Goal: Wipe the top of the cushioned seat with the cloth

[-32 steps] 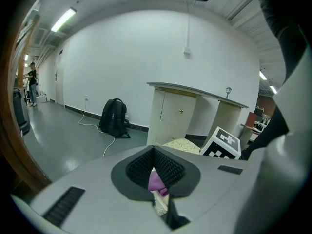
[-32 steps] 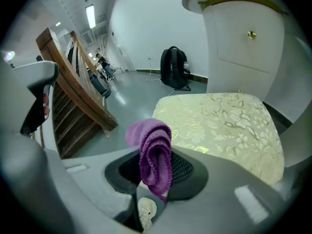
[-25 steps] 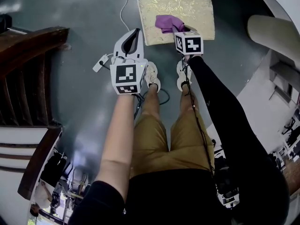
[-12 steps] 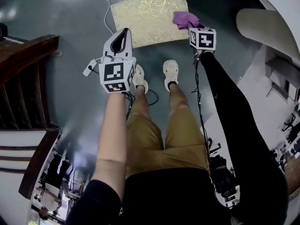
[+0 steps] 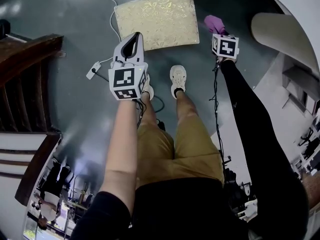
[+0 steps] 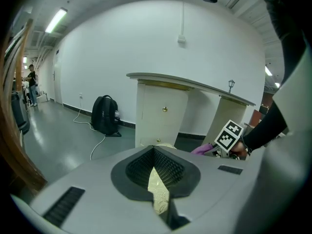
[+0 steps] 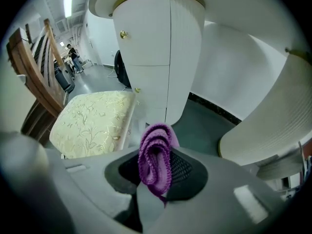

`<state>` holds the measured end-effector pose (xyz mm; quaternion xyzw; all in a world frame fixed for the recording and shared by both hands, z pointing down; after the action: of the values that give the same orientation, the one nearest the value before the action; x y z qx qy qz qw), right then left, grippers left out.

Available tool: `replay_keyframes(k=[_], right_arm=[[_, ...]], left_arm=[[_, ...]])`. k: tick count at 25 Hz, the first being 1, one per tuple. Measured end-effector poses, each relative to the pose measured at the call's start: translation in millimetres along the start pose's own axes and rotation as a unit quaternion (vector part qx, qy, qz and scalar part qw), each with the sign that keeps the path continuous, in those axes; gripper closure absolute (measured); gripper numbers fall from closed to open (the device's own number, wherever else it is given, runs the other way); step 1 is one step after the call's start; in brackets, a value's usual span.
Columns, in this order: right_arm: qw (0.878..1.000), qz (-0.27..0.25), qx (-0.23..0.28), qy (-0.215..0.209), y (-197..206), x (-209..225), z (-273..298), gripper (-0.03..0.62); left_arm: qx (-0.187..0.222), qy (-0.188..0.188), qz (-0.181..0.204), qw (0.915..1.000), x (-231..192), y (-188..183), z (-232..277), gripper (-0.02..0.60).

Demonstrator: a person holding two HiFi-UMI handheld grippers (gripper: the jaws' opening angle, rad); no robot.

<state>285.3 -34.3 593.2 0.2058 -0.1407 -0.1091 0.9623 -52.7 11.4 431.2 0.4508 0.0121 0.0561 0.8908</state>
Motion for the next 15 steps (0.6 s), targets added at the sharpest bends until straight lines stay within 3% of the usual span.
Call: replay_keyframes(k=[5, 9, 15], right_arm=[[1.0, 0.003, 0.01, -0.005, 4.9, 1.4, -4.1, 0.508], [0.997, 0.039, 0.057, -0.022, 12.1, -10.9, -14.8, 0.508], [0.988, 0.042, 0.126, -0.08, 22.8, -84.2, -36.4, 0.507]], left_arm=[[0.002, -0.001, 0.003, 1.0, -1.1, 0.2, -1.8, 0.574], [0.004, -0.002, 0.004, 1.0, -11.8, 3.0, -8.2, 0.574], [0.013, -0.002, 0.004, 0.9999, -39.4, 14.6, -28.0, 0.574]])
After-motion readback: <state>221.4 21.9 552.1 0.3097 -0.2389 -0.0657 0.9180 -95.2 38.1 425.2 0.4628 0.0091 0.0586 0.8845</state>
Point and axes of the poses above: the fingertips, and each gripper's own axes: z forward along the fingers, x to its right, y out of its underside, the point moved 6 cm from there along -z, backward along the fingers, and after that the axes turned 14 degrees about -y, right-handed, at the moved point
